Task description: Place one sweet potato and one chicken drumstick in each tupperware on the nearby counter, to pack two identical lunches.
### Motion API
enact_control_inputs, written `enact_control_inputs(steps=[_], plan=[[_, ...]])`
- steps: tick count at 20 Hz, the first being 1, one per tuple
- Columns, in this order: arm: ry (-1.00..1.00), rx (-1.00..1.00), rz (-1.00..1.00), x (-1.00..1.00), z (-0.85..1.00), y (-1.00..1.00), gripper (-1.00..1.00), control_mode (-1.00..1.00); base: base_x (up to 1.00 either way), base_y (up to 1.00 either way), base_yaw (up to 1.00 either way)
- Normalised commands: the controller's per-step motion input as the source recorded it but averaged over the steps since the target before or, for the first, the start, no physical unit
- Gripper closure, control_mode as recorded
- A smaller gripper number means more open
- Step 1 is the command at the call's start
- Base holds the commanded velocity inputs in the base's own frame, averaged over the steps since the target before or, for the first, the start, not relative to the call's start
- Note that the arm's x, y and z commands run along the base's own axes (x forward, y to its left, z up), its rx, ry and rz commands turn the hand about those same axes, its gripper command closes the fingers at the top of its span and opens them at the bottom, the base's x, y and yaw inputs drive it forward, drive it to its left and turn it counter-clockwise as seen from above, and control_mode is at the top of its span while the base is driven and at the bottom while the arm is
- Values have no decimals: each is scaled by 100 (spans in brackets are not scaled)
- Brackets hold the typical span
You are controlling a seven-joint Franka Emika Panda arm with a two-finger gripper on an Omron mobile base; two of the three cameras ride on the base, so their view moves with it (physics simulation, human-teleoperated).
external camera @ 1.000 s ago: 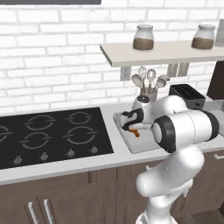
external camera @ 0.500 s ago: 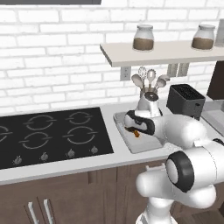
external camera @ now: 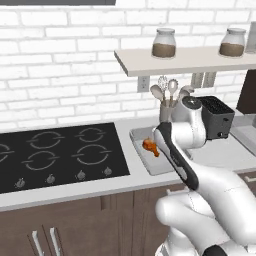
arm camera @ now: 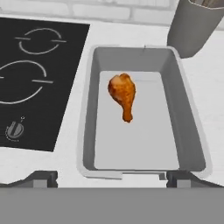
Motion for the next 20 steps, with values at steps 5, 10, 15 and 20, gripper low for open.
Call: enact_control_inputs(steps=[5, 10, 15, 20], plan=[[-12, 0, -10, -100, 76, -13, -100, -100, 0, 0, 0], [-12, 0, -7, -67, 56, -1, -100, -100, 0, 0, 0], [-7, 0, 0, -68, 44, -2, -100, -100, 0, 0, 0], [-1, 1, 0, -29, 13, -8, -100, 100, -45, -28, 0]])
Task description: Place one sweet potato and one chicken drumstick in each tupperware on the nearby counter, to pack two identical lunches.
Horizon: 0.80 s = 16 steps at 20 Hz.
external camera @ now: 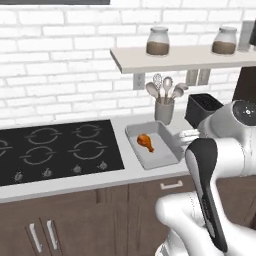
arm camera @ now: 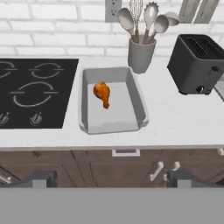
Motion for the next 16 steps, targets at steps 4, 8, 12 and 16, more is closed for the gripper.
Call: enact_control_inputs(steps=[4, 8, 12, 16], plan=[[0, 0, 0, 0, 0, 0, -100, 100, -98, -56, -5], [0, 0, 0, 0, 0, 0, -100, 100, -100, -73, -11], [0, 0, 0, 0, 0, 0, -100, 100, -86, -78, -36], [0, 0, 0, 0, 0, 0, -100, 100, -17, -51, -71]])
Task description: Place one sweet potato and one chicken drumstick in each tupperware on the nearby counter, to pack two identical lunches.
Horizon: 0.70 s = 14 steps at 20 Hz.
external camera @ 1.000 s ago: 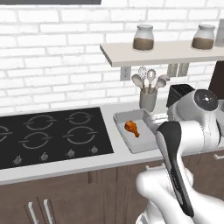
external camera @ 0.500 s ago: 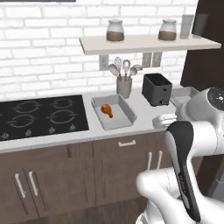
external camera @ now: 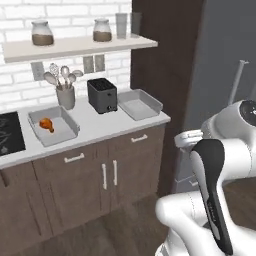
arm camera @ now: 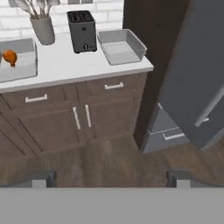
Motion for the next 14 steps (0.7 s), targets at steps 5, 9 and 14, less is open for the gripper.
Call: enact_control_inputs(steps=[5, 9, 14], plan=[[0, 0, 0, 0, 0, 0, -100, 100, 0, -41, -83], [0, 0, 0, 0, 0, 0, -100, 100, 0, -64, -78], [0, 0, 0, 0, 0, 0, -100, 100, 12, -70, -58]])
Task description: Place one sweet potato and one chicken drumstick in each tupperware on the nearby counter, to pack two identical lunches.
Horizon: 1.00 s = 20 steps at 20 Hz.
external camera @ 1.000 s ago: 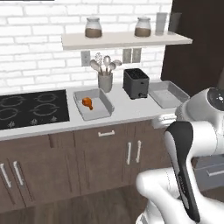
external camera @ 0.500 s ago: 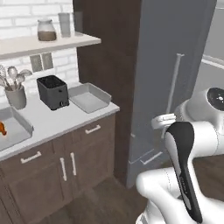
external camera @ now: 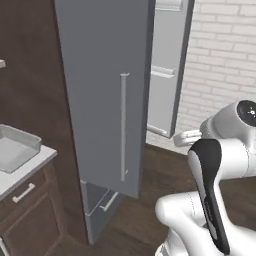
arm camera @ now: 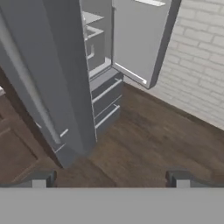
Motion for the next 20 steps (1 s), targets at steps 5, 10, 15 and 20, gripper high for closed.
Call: enact_control_inputs(steps=[5, 10, 15, 20], plan=[[0, 0, 0, 0, 0, 0, -100, 100, 77, -68, -28], [0, 0, 0, 0, 0, 0, -100, 100, 67, -68, 2], [0, 0, 0, 0, 0, 0, -100, 100, 24, -31, 41], [0, 0, 0, 0, 0, 0, -100, 100, 28, -71, 61]])
